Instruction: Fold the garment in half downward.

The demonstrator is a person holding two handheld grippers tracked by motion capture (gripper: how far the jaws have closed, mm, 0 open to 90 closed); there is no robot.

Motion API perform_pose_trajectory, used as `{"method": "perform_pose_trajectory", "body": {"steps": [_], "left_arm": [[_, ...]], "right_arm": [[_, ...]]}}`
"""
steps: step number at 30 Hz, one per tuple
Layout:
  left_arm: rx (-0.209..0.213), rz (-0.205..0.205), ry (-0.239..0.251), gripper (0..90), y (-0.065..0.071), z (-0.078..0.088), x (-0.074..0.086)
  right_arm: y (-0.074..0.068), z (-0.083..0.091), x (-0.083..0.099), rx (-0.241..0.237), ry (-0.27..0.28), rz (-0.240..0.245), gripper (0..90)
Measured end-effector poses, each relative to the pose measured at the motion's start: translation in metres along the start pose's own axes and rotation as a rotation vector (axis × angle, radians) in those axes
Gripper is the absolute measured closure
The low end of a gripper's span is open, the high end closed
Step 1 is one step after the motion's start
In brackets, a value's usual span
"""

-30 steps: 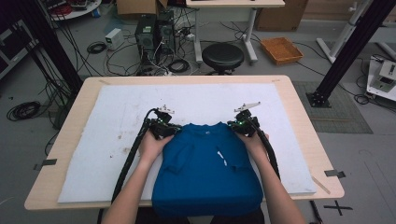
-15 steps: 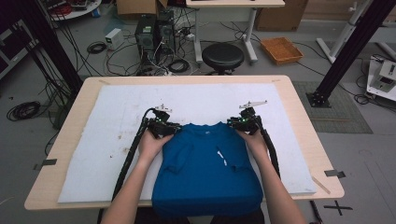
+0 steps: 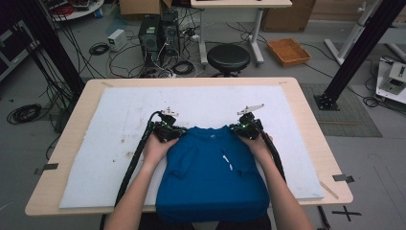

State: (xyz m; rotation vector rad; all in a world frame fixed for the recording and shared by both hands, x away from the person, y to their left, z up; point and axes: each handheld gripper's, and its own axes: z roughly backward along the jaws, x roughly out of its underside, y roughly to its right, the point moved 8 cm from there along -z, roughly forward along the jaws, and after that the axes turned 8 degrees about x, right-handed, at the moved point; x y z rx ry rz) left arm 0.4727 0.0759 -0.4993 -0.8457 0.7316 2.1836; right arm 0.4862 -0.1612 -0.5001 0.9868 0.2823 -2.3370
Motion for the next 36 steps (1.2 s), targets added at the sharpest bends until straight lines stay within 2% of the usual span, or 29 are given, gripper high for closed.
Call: {"method": "perform_pose_trajectory", "body": {"steps": [2, 5, 7, 10, 12, 13, 14, 15, 18, 21, 24, 27, 31, 36], "left_arm": [[-0.006, -0.008, -0.003, 87.7, 0.0, 0.0, 0.0], [-0.001, 0.003, 0.006, 88.1, -0.002, 0.001, -0.001], [-0.015, 0.004, 0.012, 88.2, -0.004, 0.003, -0.001], [-0.001, 0.019, 0.029, 88.1, -0.005, 0.005, -0.003], [-0.004, 0.011, 0.033, 87.6, -0.005, 0.005, -0.003], [-0.02, 0.013, 0.037, 84.5, -0.006, 0.004, -0.004], [-0.039, 0.019, 0.032, 73.6, -0.009, 0.004, -0.003], [-0.032, 0.02, 0.026, 70.6, -0.01, 0.004, -0.002], [-0.022, 0.019, 0.027, 70.7, -0.01, 0.002, -0.002], [-0.016, -0.007, 0.002, 72.5, -0.006, 0.001, -0.002], [-0.015, -0.058, -0.032, 84.6, 0.0, -0.001, -0.003], [-0.013, -0.054, -0.043, 87.9, 0.0, -0.002, -0.005], [-0.005, -0.012, 0.004, 88.4, -0.006, 0.001, -0.008], [-0.029, 0.021, 0.079, 88.5, -0.02, 0.009, -0.019]], "right_arm": [[0.002, 0.001, 0.0, -0.003, 0.001, -0.019, 89.4], [0.004, 0.002, -0.002, -0.002, 0.017, -0.033, 89.6], [0.005, 0.003, -0.003, -0.007, 0.027, -0.041, 89.7], [0.007, 0.005, -0.004, -0.01, 0.036, -0.052, 89.7], [0.009, 0.005, -0.004, -0.014, 0.044, -0.062, 89.7], [0.008, 0.005, -0.005, -0.018, 0.047, -0.067, 89.7], [0.008, 0.006, -0.005, -0.018, 0.047, -0.067, 89.7], [0.009, 0.007, -0.005, -0.018, 0.051, -0.069, 89.7], [0.008, 0.009, -0.007, -0.021, 0.059, -0.069, 89.7], [0.009, 0.011, -0.007, -0.026, 0.064, -0.075, 89.7], [0.01, 0.011, -0.007, -0.031, 0.064, -0.085, 89.7], [0.01, 0.011, -0.008, -0.033, 0.073, -0.086, 89.7], [0.012, 0.01, -0.009, -0.033, 0.082, -0.093, 89.7], [0.017, 0.007, -0.02, -0.04, 0.091, -0.121, 89.8]]}}
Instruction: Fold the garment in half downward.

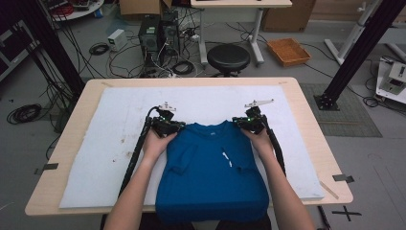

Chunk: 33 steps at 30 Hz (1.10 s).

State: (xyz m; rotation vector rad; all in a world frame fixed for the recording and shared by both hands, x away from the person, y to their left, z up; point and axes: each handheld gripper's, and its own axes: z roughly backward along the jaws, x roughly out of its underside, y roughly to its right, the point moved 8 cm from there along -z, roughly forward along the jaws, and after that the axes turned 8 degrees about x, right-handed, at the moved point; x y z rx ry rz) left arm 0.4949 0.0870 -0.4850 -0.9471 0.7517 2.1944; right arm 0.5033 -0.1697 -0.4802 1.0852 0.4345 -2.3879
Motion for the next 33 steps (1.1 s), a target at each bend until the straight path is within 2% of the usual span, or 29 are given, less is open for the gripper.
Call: {"method": "perform_pose_trajectory", "body": {"steps": [3, 6, 10, 15, 20, 22, 24, 27, 33], "left_arm": [[-0.019, 0.008, 0.045, 88.5, -0.007, 0.005, -0.01], [-0.019, -0.014, 0.067, 88.5, -0.004, 0.012, -0.018], [-0.007, -0.069, 0.069, 88.5, 0.011, 0.024, -0.024], [0.009, -0.141, 0.103, 88.4, 0.041, 0.046, -0.023], [0.021, -0.183, 0.112, 88.4, 0.069, 0.069, -0.006], [0.037, -0.181, 0.118, 88.4, 0.08, 0.077, 0.005], [0.043, -0.194, 0.111, 88.4, 0.091, 0.083, 0.015], [0.053, -0.21, 0.109, 88.4, 0.107, 0.091, 0.03], [0.074, -0.254, 0.086, 88.3, 0.134, 0.099, 0.061]], "right_arm": [[0.001, -0.002, -0.012, 0.004, 0.019, -0.009, 89.7], [-0.001, -0.001, -0.019, 0.014, 0.026, 0.0, 89.8], [-0.008, 0.014, -0.021, 0.014, 0.061, 0.017, 89.8], [-0.025, 0.047, -0.012, -0.006, 0.118, 0.032, 89.7], [-0.044, 0.082, 0.005, -0.032, 0.152, 0.055, 89.6], [-0.051, 0.094, 0.014, -0.044, 0.163, 0.055, 89.6], [-0.058, 0.105, 0.025, -0.051, 0.172, 0.062, 89.6], [-0.068, 0.116, 0.041, -0.064, 0.177, 0.057, 89.5], [-0.088, 0.135, 0.073, -0.069, 0.156, 0.081, 89.4]]}}
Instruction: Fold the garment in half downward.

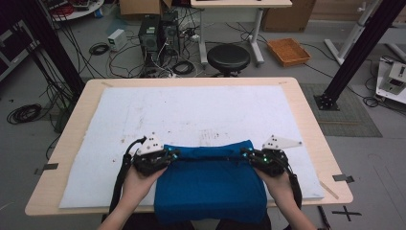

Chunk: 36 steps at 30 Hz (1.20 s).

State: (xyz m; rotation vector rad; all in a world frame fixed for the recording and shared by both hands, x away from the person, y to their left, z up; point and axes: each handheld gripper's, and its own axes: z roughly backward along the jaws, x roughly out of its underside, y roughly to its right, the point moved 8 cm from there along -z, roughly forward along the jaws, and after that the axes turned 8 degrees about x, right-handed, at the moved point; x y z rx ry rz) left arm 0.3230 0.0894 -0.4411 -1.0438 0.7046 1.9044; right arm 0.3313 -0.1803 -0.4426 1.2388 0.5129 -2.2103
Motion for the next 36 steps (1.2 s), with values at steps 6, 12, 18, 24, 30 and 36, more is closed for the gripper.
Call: {"method": "perform_pose_trajectory", "body": {"steps": [6, 12, 18, 24, 30, 36], "left_arm": [[0.038, -0.004, -0.047, 88.3, 0.025, 0.0, 0.03], [0.065, -0.021, -0.111, 87.3, 0.043, -0.005, 0.052], [0.05, -0.005, -0.076, 64.6, 0.041, 0.001, 0.047], [-0.035, 0.065, 0.0, 58.2, 0.009, 0.007, 0.03], [-0.05, 0.121, -0.005, 56.0, -0.006, 0.006, 0.037], [-0.049, 0.129, -0.008, 56.0, -0.006, 0.01, 0.04]], "right_arm": [[-0.018, 0.013, 0.028, 0.025, -0.04, 0.053, 88.9], [-0.029, 0.02, 0.049, 0.036, -0.099, 0.071, 84.6], [-0.018, 0.029, 0.048, 0.092, -0.069, 0.055, 75.2], [0.018, 0.019, 0.035, 0.145, -0.06, -0.071, 66.6], [0.024, 0.006, 0.057, 0.128, -0.143, -0.116, 89.9], [0.024, 0.021, 0.055, 0.124, -0.124, -0.107, 90.0]]}}
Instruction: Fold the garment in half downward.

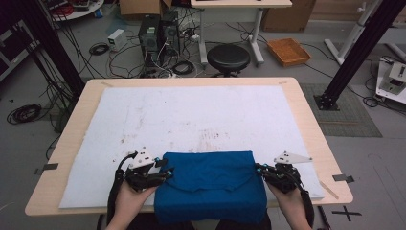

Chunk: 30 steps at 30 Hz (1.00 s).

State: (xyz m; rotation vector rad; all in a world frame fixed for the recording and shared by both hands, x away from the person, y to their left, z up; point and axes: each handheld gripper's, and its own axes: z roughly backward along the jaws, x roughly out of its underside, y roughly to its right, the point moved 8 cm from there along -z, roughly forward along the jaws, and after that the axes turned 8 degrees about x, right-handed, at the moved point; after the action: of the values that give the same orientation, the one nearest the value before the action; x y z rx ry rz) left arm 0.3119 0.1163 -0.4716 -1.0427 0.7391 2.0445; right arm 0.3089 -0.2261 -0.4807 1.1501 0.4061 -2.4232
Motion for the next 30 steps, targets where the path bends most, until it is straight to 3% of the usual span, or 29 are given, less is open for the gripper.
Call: {"method": "perform_pose_trajectory", "body": {"steps": [9, 12, 13, 16, 20, 22, 25, 27, 30], "left_arm": [[-0.014, 0.026, 0.014, 55.0, -0.006, 0.006, 0.0], [-0.031, 0.04, 0.032, 53.0, -0.015, 0.005, -0.007], [-0.034, 0.045, 0.036, 51.8, -0.018, 0.004, -0.01], [-0.045, 0.057, 0.034, 51.3, -0.031, -0.004, -0.02], [-0.037, 0.133, 0.052, 50.8, -0.05, -0.017, -0.027], [-0.036, 0.161, 0.039, 50.8, -0.056, -0.024, -0.026], [-0.051, 0.171, -0.028, 51.2, -0.058, -0.031, -0.016], [-0.058, 0.176, -0.053, 51.8, -0.058, -0.031, -0.01], [-0.07, 0.193, -0.071, 52.0, -0.059, -0.029, -0.004]], "right_arm": [[0.005, 0.006, 0.01, 0.021, -0.029, 0.005, 87.0], [0.013, 0.007, -0.001, 0.04, 0.009, -0.012, 75.8], [0.015, 0.007, -0.007, 0.049, 0.026, -0.021, 68.4], [0.021, -0.001, -0.027, 0.059, 0.063, -0.052, 60.2], [0.029, -0.025, -0.045, 0.077, 0.059, -0.083, 56.0], [0.03, -0.038, -0.046, 0.069, 0.033, -0.097, 55.8], [0.03, -0.053, -0.038, 0.066, -0.03, -0.075, 65.8], [0.031, -0.056, -0.031, 0.074, -0.06, -0.05, 70.2], [0.036, -0.055, -0.027, 0.092, -0.063, -0.044, 70.2]]}}
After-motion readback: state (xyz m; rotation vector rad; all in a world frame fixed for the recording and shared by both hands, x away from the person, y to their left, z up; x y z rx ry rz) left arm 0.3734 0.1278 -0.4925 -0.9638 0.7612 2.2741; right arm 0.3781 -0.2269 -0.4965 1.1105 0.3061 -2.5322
